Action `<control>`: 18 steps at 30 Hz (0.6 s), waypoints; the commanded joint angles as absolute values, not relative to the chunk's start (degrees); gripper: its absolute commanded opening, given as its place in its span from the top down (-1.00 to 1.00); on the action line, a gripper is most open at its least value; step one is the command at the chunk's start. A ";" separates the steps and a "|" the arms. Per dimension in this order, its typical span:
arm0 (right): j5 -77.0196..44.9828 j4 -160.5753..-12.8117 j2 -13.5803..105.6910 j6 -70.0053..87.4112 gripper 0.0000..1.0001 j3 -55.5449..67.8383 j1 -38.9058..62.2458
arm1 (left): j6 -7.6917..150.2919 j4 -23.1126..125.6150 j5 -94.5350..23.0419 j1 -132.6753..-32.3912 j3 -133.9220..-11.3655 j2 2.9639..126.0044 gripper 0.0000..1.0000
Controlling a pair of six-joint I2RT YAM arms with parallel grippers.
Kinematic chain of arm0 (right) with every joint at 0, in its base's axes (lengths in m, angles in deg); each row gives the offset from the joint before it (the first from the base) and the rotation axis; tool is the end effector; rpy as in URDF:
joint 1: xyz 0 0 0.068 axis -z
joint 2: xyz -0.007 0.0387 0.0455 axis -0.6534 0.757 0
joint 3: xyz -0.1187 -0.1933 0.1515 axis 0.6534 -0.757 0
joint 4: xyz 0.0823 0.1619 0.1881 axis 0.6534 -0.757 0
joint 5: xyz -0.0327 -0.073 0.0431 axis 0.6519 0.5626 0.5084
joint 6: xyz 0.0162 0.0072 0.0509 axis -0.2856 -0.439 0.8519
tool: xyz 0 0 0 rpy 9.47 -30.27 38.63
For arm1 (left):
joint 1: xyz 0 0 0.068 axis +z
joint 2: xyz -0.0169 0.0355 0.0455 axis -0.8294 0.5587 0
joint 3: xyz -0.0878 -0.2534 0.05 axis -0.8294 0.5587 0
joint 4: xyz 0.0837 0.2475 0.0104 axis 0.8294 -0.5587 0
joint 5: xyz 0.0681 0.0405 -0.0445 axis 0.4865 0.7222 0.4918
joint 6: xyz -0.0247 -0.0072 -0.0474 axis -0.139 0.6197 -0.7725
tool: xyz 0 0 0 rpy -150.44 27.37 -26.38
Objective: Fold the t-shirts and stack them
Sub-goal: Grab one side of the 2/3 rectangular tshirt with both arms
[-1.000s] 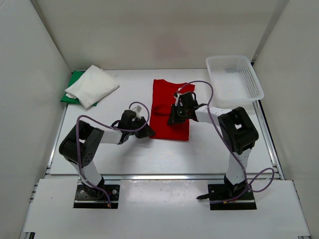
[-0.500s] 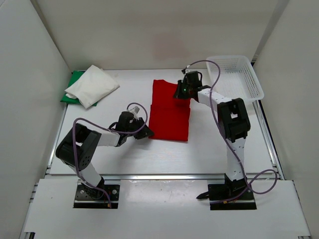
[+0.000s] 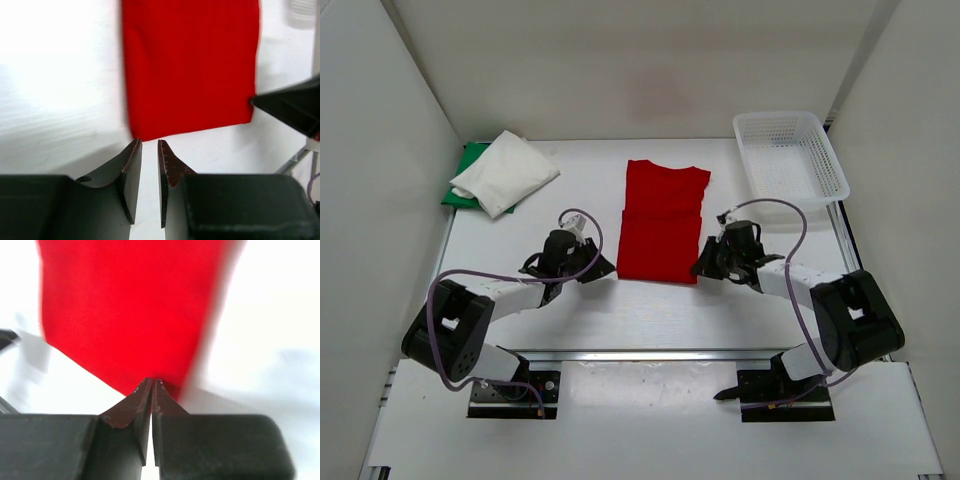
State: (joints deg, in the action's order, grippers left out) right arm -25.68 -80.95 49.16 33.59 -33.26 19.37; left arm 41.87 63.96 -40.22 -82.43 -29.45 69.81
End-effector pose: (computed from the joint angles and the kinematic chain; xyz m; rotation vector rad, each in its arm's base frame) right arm 0.2577 0.1126 0.1610 0.0562 2.4187 0.8002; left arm 0.2322 -0.1239 0.1534 -0.1685 2.3413 -0.8667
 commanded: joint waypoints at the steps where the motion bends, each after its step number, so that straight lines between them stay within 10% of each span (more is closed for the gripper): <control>1: -26.65 -75.81 46.45 35.72 0.96 -37.75 20.93 | 42.63 63.12 -39.61 -80.65 -27.46 69.49 0.39; 5: -29.10 -73.28 47.33 35.81 0.96 -41.62 21.63 | 42.63 63.82 -40.31 -81.25 -28.24 71.25 0.17; 13: -27.72 -73.70 36.96 35.90 0.17 -46.54 24.18 | 41.22 65.75 -40.76 -81.61 -29.04 74.50 -0.19; 15: -29.29 -73.27 38.09 36.34 0.12 -47.43 24.89 | 40.87 66.46 -40.85 -81.96 -29.30 76.26 -0.57; 18: -30.87 -71.51 42.22 36.26 0.10 -47.43 24.19 | 41.04 66.81 -40.85 -83.10 -30.53 78.89 -0.36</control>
